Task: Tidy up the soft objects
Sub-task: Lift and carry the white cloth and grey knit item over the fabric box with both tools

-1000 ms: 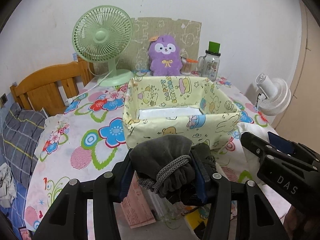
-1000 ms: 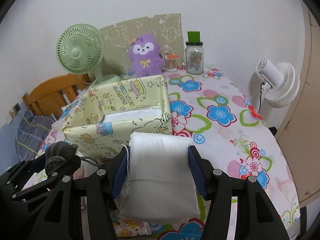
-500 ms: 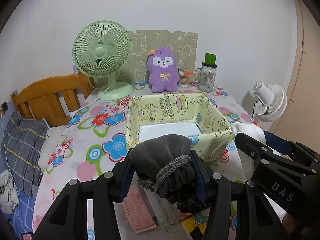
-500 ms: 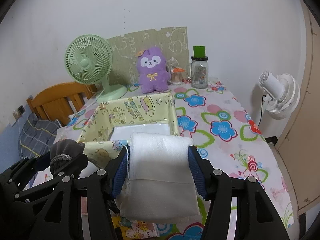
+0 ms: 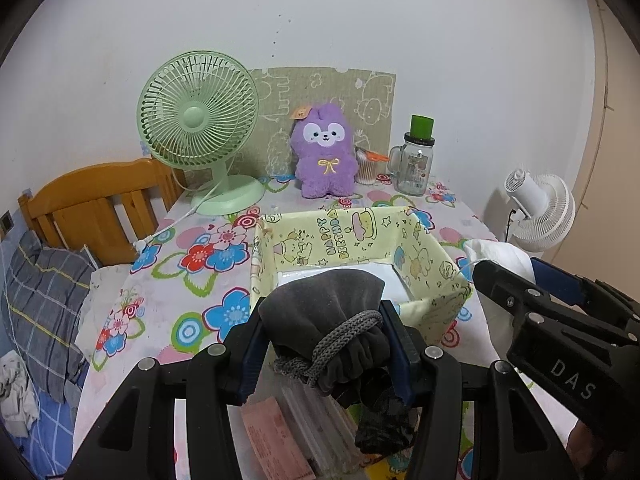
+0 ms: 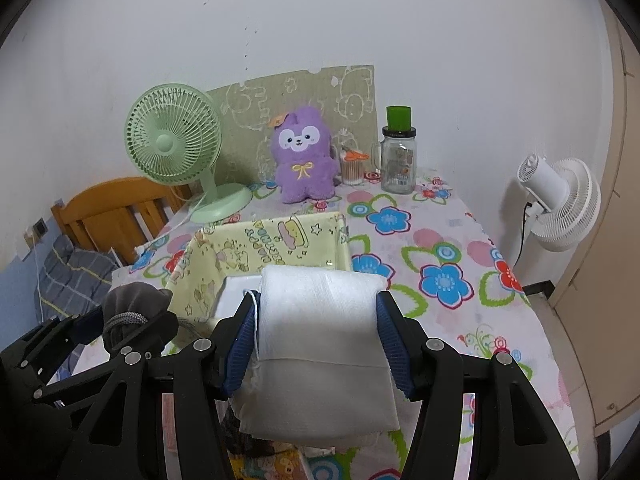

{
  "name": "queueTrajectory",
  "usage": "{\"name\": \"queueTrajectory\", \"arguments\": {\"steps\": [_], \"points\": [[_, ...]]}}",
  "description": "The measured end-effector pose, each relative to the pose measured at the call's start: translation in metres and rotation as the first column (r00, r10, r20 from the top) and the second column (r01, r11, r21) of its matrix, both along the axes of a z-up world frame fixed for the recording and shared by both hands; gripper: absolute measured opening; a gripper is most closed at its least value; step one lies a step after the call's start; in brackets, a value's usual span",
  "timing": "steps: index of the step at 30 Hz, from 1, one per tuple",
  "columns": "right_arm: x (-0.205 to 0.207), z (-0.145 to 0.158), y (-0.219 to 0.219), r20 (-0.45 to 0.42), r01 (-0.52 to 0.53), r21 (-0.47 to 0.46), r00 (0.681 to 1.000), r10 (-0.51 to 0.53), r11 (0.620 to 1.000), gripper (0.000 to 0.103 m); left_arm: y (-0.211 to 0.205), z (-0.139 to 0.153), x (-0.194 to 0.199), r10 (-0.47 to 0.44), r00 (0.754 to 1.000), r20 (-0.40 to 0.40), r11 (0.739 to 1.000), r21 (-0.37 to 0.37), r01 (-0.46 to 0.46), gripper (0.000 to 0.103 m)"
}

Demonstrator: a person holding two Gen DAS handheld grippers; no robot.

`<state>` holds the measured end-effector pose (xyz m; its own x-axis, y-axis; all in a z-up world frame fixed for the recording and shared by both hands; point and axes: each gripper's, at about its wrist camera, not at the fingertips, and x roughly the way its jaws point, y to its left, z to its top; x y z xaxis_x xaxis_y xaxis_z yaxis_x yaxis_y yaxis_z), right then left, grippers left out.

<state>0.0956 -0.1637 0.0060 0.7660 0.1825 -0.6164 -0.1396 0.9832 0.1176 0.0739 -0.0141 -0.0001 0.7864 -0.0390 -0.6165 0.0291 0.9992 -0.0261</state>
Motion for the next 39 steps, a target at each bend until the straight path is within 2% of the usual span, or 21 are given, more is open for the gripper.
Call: {"name": "queueTrajectory", "arguments": {"steps": [14, 31, 39], "points": [[0.034, 0.004, 0.006, 0.000, -0.016, 0.008, 1.000, 0.016, 1.000, 0.061, 0.002, 0.003, 0.033, 0.002, 1.000, -0.005, 1.000, 0.005, -0.002, 0.054], [0.073, -0.002, 0.017, -0.011, -0.026, 0.003, 1.000, 0.026, 1.000, 0.061, 0.006, -0.006, 0.072, 0.009, 1.000, -0.024, 1.000, 0.000, -0.009, 0.054], [0.094, -0.010, 0.025, -0.026, -0.038, 0.001, 0.999, 0.038, 0.999, 0.061, 0.008, -0.017, 0.092, 0.004, 0.998, -0.057, 1.000, 0.000, -0.004, 0.054]]}}
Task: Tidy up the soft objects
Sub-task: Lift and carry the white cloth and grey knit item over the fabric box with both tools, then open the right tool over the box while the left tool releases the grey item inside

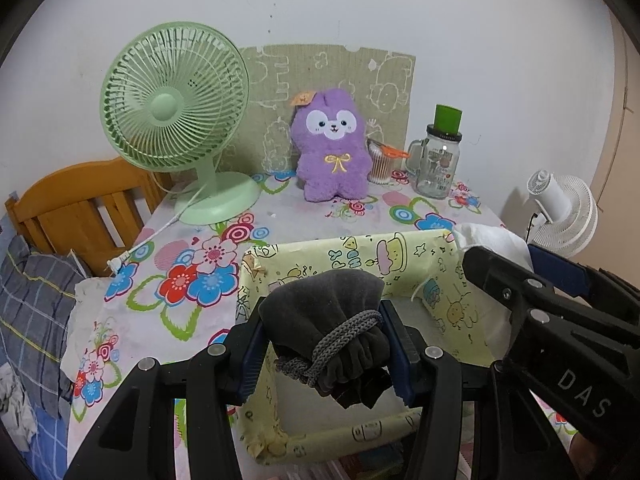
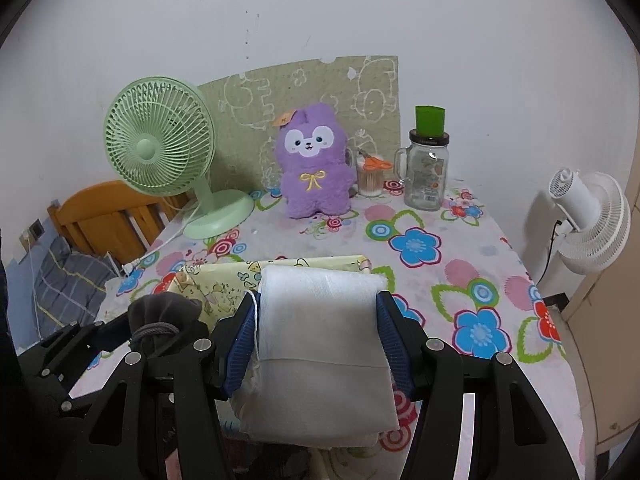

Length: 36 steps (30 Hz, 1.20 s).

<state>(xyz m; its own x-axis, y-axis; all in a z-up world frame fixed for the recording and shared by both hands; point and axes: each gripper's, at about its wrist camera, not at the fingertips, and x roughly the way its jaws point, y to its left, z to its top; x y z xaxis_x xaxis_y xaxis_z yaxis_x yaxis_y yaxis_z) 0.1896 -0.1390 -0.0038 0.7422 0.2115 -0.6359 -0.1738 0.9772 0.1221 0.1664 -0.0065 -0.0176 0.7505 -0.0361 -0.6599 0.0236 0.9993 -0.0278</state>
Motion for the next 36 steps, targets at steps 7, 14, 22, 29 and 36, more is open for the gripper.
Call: {"name": "queueTrajectory", "arguments": {"steps": [7, 14, 22, 29, 36], "points": [[0.018, -0.008, 0.008, -0.014, -0.006, -0.005, 1.000, 0.006, 1.000, 0.061, 0.003, -0.011, 0.017, -0.001, 0.999, -0.035, 1.000, -0.008, 0.001, 0.054], [0.031, -0.018, 0.015, -0.036, -0.020, -0.005, 0.999, 0.020, 1.000, 0.061, 0.002, -0.022, 0.027, -0.002, 0.998, -0.066, 1.000, -0.006, 0.001, 0.056], [0.041, -0.028, 0.021, -0.050, -0.038, -0.002, 0.998, 0.038, 0.999, 0.062, 0.005, -0.033, 0.037, 0.012, 0.995, -0.097, 1.000, -0.002, -0.012, 0.057], [0.045, -0.033, 0.022, -0.070, -0.049, 0.010, 0.996, 0.049, 0.999, 0.081, -0.001, -0.033, 0.036, -0.036, 0.995, -0.097, 0.999, -0.016, 0.034, 0.082], [0.035, -0.028, 0.016, -0.050, -0.024, 0.016, 0.998, 0.025, 1.000, 0.093, -0.007, -0.026, 0.028, -0.023, 0.997, -0.076, 1.000, 0.011, 0.024, 0.097]]}}
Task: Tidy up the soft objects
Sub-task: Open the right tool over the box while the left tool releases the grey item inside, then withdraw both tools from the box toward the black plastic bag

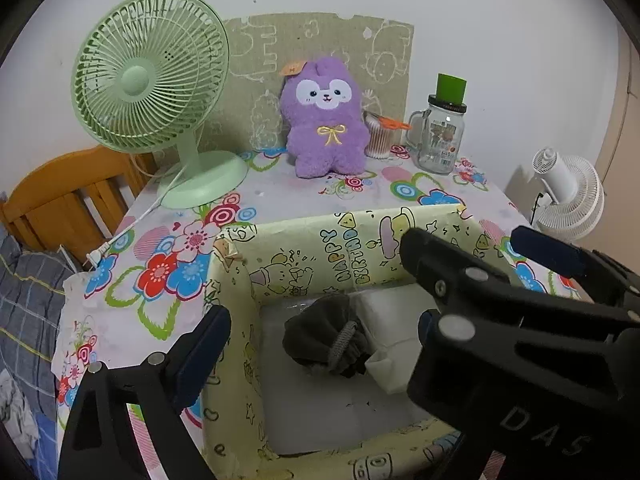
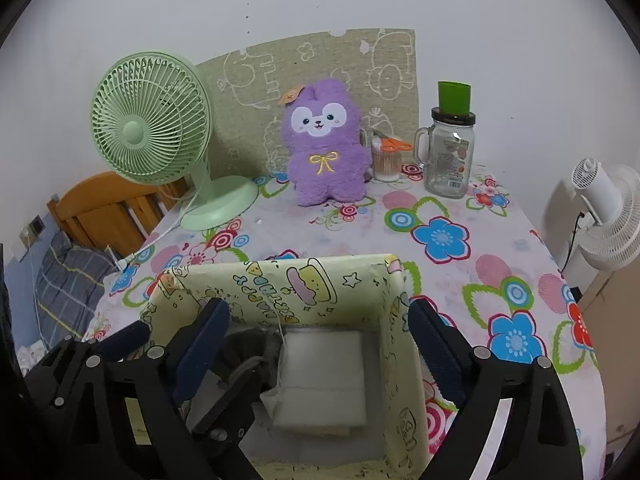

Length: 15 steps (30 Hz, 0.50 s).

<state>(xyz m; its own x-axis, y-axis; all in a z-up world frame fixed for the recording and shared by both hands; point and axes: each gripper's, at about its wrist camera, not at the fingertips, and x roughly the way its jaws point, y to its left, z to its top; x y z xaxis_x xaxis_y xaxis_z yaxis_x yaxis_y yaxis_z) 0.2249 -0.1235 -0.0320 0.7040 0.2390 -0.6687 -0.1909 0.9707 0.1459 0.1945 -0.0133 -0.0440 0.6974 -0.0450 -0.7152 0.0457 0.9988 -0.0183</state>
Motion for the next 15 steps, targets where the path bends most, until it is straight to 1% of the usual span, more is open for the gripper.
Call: {"name": "queueTrajectory", "arguments": {"steps": [4, 7, 15], "points": [[-0.008, 0.000, -0.002, -0.007, 0.001, -0.009, 1.000, -0.001, 1.000, 0.096, 0.000, 0.005, -0.007, 0.010, 1.000, 0.017, 1.000, 0.006, -0.010, 0.099], [-0.017, 0.001, -0.005, 0.005, 0.013, -0.015, 1.000, -0.013, 1.000, 0.098, 0.000, 0.007, -0.014, 0.014, 1.000, 0.026, 1.000, 0.009, -0.014, 0.099], [-0.039, 0.007, -0.014, 0.025, 0.025, -0.003, 0.999, -0.025, 1.000, 0.100, -0.007, 0.015, -0.038, 0.006, 0.998, 0.056, 1.000, 0.022, -0.007, 0.099]]}}
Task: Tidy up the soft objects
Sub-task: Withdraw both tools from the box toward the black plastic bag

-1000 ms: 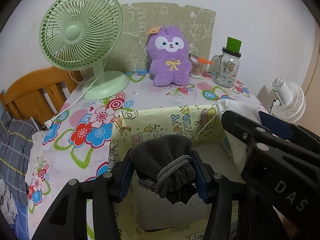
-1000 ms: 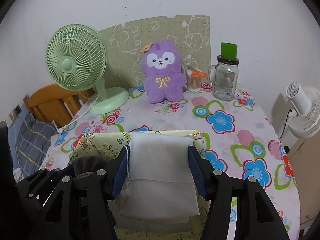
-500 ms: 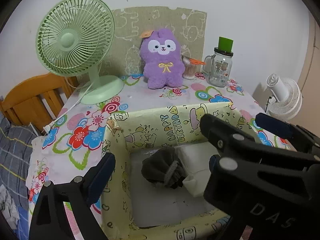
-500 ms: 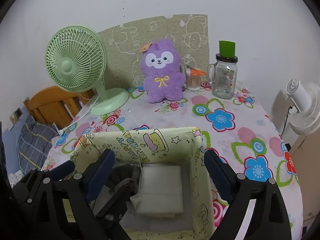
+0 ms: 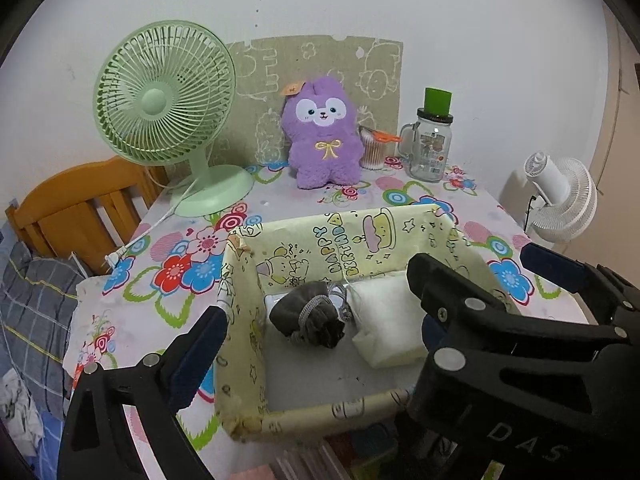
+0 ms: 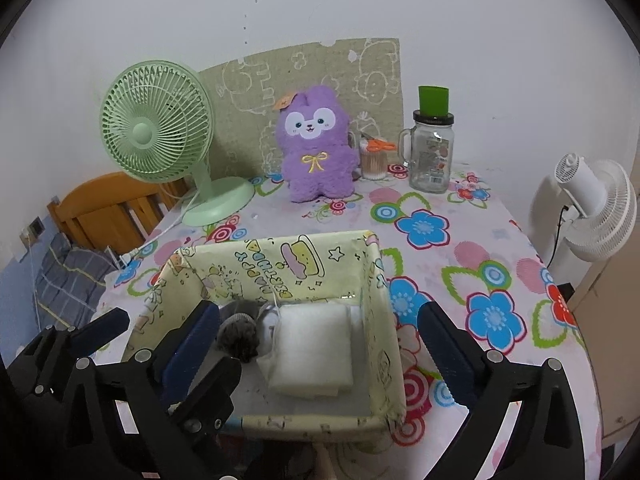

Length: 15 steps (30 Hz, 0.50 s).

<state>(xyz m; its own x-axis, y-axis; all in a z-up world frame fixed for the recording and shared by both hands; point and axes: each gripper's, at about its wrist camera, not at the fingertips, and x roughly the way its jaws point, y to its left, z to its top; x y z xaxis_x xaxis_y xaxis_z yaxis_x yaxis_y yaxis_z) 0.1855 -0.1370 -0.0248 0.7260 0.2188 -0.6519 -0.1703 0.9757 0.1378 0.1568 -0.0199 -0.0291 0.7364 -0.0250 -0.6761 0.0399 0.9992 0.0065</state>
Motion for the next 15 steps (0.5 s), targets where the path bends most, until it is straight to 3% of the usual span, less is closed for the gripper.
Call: {"name": "queueTrajectory", "arguments": {"steps": [15], "points": [[-0.046, 0.017, -0.006, 0.048, 0.005, -0.023, 0.999, -0.004, 1.000, 0.101, -0.005, 0.012, -0.039, 0.008, 0.999, 0.038, 1.000, 0.000, -0.008, 0.100]]}}
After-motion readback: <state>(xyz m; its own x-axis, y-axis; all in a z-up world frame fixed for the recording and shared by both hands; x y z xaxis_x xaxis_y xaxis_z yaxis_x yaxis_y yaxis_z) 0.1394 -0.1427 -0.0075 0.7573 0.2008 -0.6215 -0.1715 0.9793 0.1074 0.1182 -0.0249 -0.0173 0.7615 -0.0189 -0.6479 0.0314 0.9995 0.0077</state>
